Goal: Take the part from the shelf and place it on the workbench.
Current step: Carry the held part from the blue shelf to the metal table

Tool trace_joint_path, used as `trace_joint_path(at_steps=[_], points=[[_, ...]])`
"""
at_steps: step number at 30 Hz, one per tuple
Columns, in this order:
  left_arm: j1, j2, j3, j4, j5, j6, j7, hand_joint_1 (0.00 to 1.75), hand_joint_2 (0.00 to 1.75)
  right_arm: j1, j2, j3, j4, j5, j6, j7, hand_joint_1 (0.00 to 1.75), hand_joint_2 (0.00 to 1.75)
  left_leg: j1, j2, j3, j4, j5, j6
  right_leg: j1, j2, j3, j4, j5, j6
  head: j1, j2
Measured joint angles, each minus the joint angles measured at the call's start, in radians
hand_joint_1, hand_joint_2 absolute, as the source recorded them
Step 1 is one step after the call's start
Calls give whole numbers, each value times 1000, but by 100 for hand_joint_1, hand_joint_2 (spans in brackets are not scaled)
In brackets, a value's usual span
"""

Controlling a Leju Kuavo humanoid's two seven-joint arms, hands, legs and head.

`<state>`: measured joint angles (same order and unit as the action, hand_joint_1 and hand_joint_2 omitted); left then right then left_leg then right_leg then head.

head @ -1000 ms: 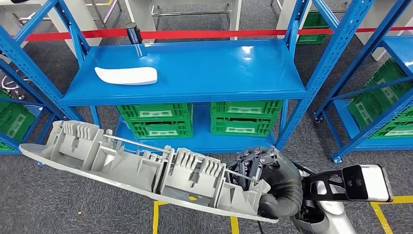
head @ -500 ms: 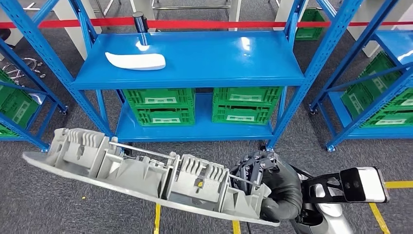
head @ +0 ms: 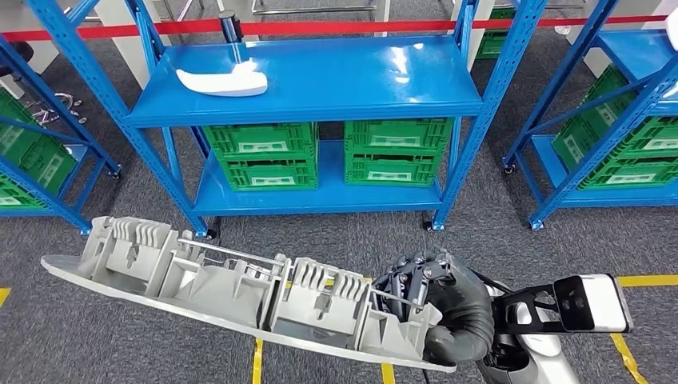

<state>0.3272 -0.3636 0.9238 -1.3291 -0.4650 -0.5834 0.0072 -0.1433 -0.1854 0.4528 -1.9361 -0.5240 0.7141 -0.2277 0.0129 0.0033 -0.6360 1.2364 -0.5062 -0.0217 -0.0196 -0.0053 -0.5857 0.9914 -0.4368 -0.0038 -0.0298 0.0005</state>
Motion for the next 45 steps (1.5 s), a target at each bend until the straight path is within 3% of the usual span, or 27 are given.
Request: trace_joint_path(at_steps=[2,4,6,7,9,11,12,13,15,16,18,19,21,23,26,27,28,29,30,32,34,37,39,41,42,44,45], points=[[1,0,-5,-5,1,0,0,0,0,0,0,0,-1,0,0,0,175,175,-3,-5,119,-157,-2,11,2,0,-17,1,19,8,0,0],[1,1,-10,-10,1,0,-2,0,0,-2,0,0,-2,0,0,0,175,175,-11,-9,176,-252,-27,25,2,0,-22,-2,37,21,0,0],[2,1,-11,-11,-5,-2,-11,0,0,-3,0,0,-2,-1,0,0,175,175,-15,-7,168,-265,-15,41,-1,-1,-26,-5,52,33,-1,0],[1,0,-11,-11,-12,-6,-20,0,0,-3,0,0,-2,-2,0,0,175,175,-15,-5,160,-268,-3,51,-2,0,-34,5,41,33,-1,0],[-6,0,-9,-9,-38,-20,-45,0,0,-3,-1,0,-2,-4,-1,2,175,175,-12,-1,133,-275,28,68,-1,1,-64,75,-31,19,3,0],[-17,0,-1,-5,-71,-39,-70,0,0,-2,-2,0,-2,-9,-3,3,175,175,-17,0,101,-274,56,75,0,2,-97,203,-122,7,6,0],[-22,-1,5,-2,-87,-48,-82,0,0,-1,-2,0,-2,-12,-3,2,175,175,-19,1,83,-272,71,76,0,2,-103,259,-142,11,6,0],[-28,-1,12,0,-101,-56,-92,0,0,1,-3,0,-3,-11,-5,-1,175,175,-21,1,65,-270,85,76,0,2,-97,291,-140,20,6,0],[-39,-1,28,6,-131,-73,-110,0,0,2,-4,0,-4,4,-8,-14,175,175,-23,-5,27,-263,111,73,1,6,-34,250,-100,39,6,0],[-44,-1,38,8,-145,-81,-118,0,0,2,-4,-1,-5,18,-11,-23,175,175,-23,-10,10,-257,121,70,1,17,21,182,-87,39,6,0],[-58,-1,56,11,-171,-94,-134,0,0,3,-6,-3,-11,43,-12,-40,175,175,-26,-19,-17,-245,142,62,3,40,120,33,-100,29,5,0],[-65,-1,64,12,-182,-99,-142,0,0,3,-7,-4,-14,49,-13,-46,175,175,-26,-23,-25,-242,153,57,6,47,142,-10,-111,23,6,0],[-76,-1,86,16,-207,-108,-159,0,0,2,-9,-5,-19,50,-13,-52,175,175,-22,-31,-34,-243,173,44,7,39,136,-26,-109,13,8,0],[-82,-2,112,22,-233,-118,-176,0,0,0,-10,-4,-21,51,-14,-52,175,175,-17,-30,-47,-223,143,31,4,28,121,-27,-89,-2,9,0],[-96,-2,142,33,-257,-126,-191,0,0,-2,-11,-1,-25,56,-15,-53,175,175,-4,-16,-83,-62,-12,10,2,17,84,-26,-52,-8,4,0],[-101,-2,148,36,-262,-127,-194,0,0,-2,-12,-1,-25,57,-16,-54,175,175,0,-14,-90,1,-42,4,2,14,71,-25,-41,-6,3,0],[-105,-2,153,39,-265,-127,-196,0,0,-2,-12,-1,-25,58,-17,-54,175,175,5,-12,-87,42,-45,-1,1,12,56,-22,-29,-3,3,0],[-109,-2,157,43,-267,-127,-197,0,0,-2,-12,0,-26,58,-17,-54,175,175,8,-10,-69,52,-27,-4,0,10,41,-17,-20,0,3,0],[-112,-2,160,45,-268,-127,-197,0,0,-2,-12,0,-26,58,-18,-55,175,175,12,-9,-32,25,-1,-5,-2,9,26,-12,-11,5,3,0],[-117,-1,164,48,-268,-127,-198,0,0,-3,-13,0,-29,59,-18,-55,175,175,15,-11,79,-113,12,-5,-4,9,2,-2,5,17,3,0],[-121,-1,168,50,-268,-128,-199,0,0,-4,-13,0,-34,59,-19,-55,175,175,9,-14,152,-226,-14,4,-3,7,-8,0,20,32,4,0],[-123,-1,176,53,-268,-128,-200,0,0,-5,-14,0,-37,59,-19,-56,175,175,0,-11,143,-252,-4,33,-7,6,-20,-1,36,51,5,0],[-126,-1,179,54,-268,-128,-201,0,0,-5,-15,0,-37,59,-19,-57,175,175,-2,-6,122,-258,22,57,-9,5,-47,46,-12,43,7,0],[-129,-1,180,55,-268,-130,-204,0,0,-7,-17,0,-37,58,-19,-58,175,175,-6,-3,92,-258,48,69,-7,5,-87,169,-105,26,11,0],[-130,-1,181,56,-268,-132,-204,0,0,-8,-18,0,-37,58,-19,-59,175,175,-9,-3,76,-258,61,71,-6,5,-102,236,-139,24,11,0],[-133,-1,183,59,-269,-135,-205,0,0,-8,-21,2,-36,57,-18,-63,175,175,-17,-2,43,-256,85,74,-4,5,-92,300,-149,35,12,0],[-134,-1,183,60,-269,-135,-206,0,0,-9,-23,2,-35,57,-17,-65,175,175,-20,-2,29,-255,96,73,-4,5,-62,276,-129,43,12,0]])
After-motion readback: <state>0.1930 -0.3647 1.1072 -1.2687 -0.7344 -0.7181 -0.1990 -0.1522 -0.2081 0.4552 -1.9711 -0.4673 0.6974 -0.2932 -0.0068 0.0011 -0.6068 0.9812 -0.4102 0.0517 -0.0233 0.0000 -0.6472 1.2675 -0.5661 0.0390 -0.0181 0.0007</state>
